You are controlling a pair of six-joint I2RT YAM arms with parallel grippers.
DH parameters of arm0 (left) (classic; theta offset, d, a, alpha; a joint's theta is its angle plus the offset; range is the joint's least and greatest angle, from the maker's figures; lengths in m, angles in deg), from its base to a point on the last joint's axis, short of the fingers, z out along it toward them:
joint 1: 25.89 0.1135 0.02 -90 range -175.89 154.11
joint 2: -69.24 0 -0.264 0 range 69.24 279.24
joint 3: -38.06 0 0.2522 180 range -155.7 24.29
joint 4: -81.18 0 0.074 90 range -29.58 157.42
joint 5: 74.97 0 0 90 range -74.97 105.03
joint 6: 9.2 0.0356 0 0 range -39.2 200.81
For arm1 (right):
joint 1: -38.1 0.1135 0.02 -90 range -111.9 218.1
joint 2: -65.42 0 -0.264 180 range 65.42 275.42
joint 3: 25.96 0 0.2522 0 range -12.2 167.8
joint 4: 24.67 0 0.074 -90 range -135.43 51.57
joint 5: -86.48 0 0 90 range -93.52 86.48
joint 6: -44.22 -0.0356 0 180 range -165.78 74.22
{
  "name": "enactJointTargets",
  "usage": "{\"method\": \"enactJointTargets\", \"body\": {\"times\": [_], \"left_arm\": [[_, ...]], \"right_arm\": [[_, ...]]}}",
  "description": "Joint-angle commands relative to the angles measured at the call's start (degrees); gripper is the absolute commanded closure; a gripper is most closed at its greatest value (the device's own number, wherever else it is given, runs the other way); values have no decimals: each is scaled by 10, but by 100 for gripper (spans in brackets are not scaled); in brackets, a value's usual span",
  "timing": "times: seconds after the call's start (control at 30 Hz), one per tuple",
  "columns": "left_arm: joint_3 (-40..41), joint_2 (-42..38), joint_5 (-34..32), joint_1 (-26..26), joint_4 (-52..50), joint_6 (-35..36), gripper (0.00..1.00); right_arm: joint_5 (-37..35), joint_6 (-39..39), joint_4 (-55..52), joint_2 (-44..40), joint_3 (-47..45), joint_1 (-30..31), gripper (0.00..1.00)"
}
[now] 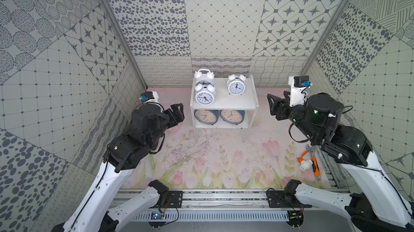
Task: Place the alarm clocks on the shelf by style
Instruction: Reset both arms
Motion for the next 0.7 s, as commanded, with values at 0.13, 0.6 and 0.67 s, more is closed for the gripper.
{"method": "enactJointTargets", "body": {"times": [0.13, 0.6, 0.67], "left_arm": [[90, 98, -135, 166, 175, 232, 11], [537, 152, -72, 256, 607, 229, 0], [585, 152, -58, 258, 677, 245, 0]], "right_arm": [[174, -96, 97, -20, -157, -223, 13], [-149, -5, 566, -279, -788, -281, 1], [-137, -4, 592, -238, -808, -290, 1]]}}
